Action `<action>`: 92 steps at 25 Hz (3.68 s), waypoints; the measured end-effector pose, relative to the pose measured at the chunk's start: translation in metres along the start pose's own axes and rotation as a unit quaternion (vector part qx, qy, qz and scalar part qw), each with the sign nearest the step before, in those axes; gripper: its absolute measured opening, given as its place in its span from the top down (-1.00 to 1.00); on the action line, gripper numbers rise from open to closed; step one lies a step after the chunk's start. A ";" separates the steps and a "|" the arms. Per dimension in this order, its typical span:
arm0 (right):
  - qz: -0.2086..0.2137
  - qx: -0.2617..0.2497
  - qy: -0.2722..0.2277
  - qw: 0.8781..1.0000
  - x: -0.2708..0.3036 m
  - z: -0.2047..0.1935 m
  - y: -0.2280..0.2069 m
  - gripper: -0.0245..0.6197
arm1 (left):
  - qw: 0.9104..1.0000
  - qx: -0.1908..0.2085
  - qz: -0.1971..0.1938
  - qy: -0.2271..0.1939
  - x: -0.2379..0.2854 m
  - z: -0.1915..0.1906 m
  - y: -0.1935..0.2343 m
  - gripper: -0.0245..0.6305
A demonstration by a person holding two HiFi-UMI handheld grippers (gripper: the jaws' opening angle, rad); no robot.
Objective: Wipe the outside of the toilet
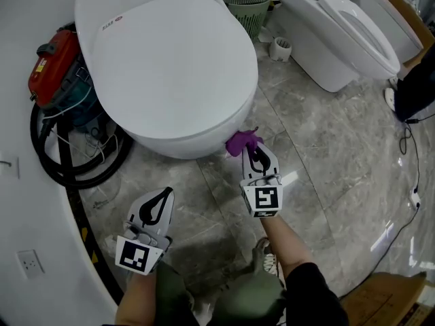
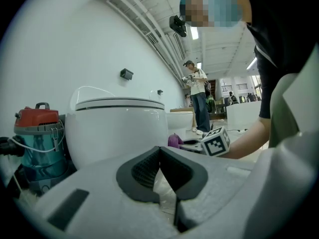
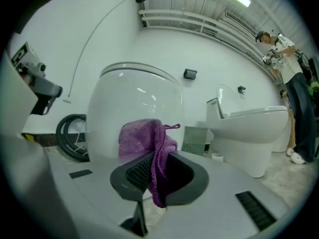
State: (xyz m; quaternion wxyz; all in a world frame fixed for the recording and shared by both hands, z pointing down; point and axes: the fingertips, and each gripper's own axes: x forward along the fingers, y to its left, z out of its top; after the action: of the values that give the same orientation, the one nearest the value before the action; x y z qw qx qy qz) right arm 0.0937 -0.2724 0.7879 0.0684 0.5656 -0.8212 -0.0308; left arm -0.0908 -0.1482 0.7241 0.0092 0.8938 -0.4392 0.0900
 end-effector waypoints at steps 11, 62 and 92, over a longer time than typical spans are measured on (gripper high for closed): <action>-0.073 0.012 0.040 0.996 0.023 -0.014 -0.065 0.77 | 1.000 -0.002 0.003 0.009 0.002 -0.002 -0.002 0.91; -0.045 0.049 0.144 0.987 0.057 -0.103 -0.047 0.77 | 1.000 0.009 0.012 0.013 0.004 0.001 -0.003 0.91; -0.025 0.188 0.056 0.980 -0.014 -0.028 -0.029 0.77 | 0.999 -0.041 -0.001 -0.032 0.033 0.025 -0.051 0.90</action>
State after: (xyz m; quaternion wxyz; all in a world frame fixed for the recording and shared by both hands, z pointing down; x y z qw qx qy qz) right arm 0.1298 -0.2696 0.8105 0.0055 0.5893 -0.7930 0.1544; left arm -0.0270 -0.1445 0.7085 0.0315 0.8957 -0.4414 0.0430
